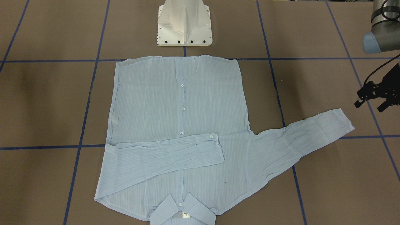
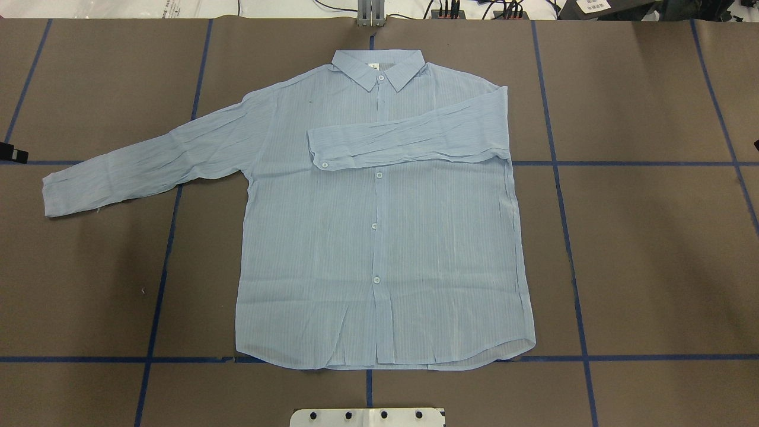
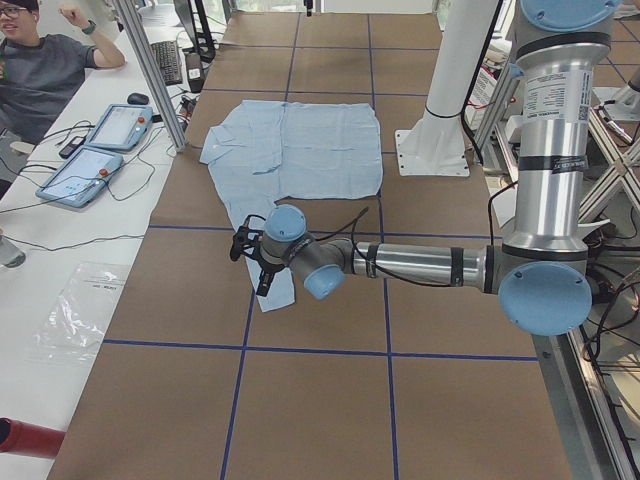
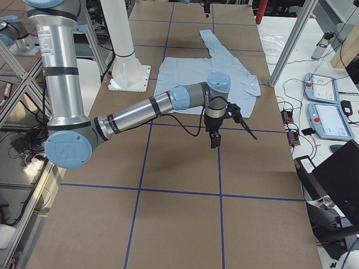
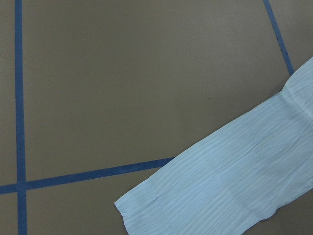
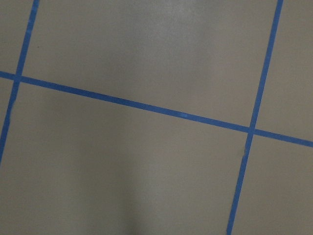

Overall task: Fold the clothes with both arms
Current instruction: 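Move the left gripper to the other sleeve cuff and grasp it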

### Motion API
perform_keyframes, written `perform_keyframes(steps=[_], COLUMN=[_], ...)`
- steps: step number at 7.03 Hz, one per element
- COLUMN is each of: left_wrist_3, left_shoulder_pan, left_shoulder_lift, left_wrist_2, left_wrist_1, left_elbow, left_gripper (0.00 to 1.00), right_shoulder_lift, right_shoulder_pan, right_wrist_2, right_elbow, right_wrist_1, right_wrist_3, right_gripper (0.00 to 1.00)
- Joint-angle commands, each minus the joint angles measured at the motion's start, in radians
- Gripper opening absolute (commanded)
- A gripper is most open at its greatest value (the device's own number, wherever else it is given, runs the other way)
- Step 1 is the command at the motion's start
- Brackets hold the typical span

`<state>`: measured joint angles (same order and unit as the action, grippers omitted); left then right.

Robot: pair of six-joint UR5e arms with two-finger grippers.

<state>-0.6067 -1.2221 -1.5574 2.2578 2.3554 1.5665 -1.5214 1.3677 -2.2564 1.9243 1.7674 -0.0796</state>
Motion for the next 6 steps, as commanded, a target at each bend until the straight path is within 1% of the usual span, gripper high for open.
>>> perform_keyframes(steps=[1, 2, 3, 4, 5, 6], left_wrist_3=[-0.004, -0.004, -0.002, -0.013, -0.062, -0.175], left_shoulder_pan=[0.004, 0.004, 0.013, 0.018, 0.032, 0.065], left_shoulder_lift=[-0.007, -0.007, -0.021, -0.039, -0.059, -0.068], left_wrist_2=[-0.004, -0.006, -0.009, -0.038, -0.055, -0.067], left_wrist_1=[0.001, 0.001, 0.005, 0.027, 0.086, 0.182], left_elbow=[-0.003, -0.011, -0.06, -0.098, -0.161, -0.216], left_gripper=[1.0, 1.0, 1.0, 1.0, 1.0, 0.96], right_shoulder_lift=[-0.051, -0.057, -0.056, -0.056, -0.054, -0.054], right_shoulder_pan=[0.01, 0.011, 0.01, 0.011, 0.01, 0.011], right_wrist_2=[-0.011, -0.015, -0.015, -0.015, -0.015, -0.017], right_elbow=[0.033, 0.047, 0.042, 0.041, 0.041, 0.039], right_wrist_1=[-0.002, -0.002, 0.0, 0.0, 0.0, 0.0], right_wrist_3=[-0.005, -0.014, -0.015, -0.015, -0.015, -0.015], right_gripper=[1.0, 1.0, 1.0, 1.0, 1.0, 1.0])
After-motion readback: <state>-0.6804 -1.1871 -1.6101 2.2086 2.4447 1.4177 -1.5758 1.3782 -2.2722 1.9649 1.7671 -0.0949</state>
